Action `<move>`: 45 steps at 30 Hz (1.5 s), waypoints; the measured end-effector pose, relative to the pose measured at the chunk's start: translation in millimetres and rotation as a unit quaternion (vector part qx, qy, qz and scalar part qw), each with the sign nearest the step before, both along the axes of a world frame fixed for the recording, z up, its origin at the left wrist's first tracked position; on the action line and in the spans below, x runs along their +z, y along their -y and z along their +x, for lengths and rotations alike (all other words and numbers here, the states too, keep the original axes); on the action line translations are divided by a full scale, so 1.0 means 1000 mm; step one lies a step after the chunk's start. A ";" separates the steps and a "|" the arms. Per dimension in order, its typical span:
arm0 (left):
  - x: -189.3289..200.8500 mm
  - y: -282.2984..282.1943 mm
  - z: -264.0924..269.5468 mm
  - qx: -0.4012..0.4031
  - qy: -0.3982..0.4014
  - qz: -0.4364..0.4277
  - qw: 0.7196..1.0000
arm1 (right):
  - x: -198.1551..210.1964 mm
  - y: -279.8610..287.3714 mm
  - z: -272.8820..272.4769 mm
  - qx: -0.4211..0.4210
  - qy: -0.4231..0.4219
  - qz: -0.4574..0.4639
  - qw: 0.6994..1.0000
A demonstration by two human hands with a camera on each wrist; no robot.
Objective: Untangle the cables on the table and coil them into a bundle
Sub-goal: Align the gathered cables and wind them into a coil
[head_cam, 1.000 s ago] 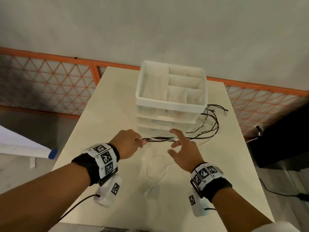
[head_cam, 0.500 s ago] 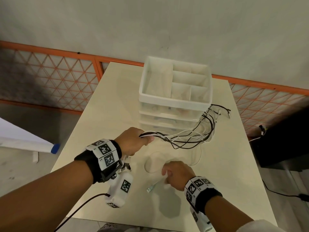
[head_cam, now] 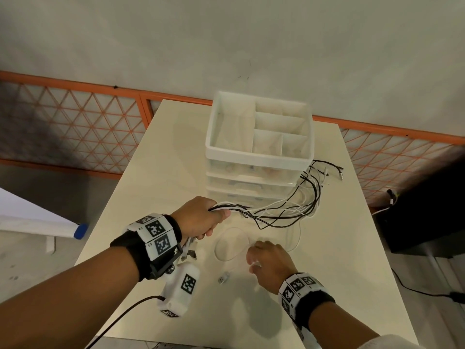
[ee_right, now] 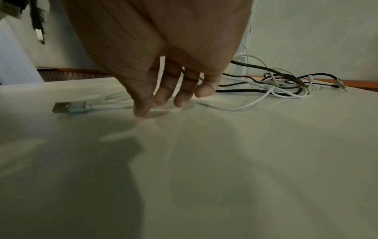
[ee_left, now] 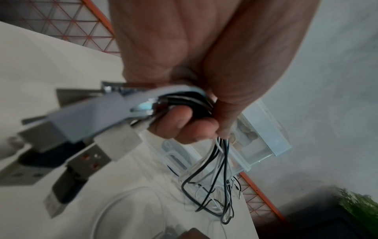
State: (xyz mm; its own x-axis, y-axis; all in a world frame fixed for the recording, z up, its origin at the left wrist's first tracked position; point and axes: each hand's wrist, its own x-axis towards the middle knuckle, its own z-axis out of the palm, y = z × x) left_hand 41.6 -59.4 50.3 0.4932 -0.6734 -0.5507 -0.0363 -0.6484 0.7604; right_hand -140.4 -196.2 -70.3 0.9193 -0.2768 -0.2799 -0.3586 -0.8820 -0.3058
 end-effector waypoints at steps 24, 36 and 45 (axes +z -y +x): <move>0.032 0.024 -0.004 -0.005 -0.003 -0.138 0.990 | 0.121 -0.005 0.049 -0.015 0.233 0.188 0.954; 0.102 0.036 0.019 -0.005 0.105 -0.200 0.974 | 0.130 0.063 0.017 -0.304 0.175 0.230 0.908; 0.097 0.041 0.031 -0.008 0.300 -0.110 0.947 | 0.159 0.093 0.001 -0.321 0.352 0.283 0.832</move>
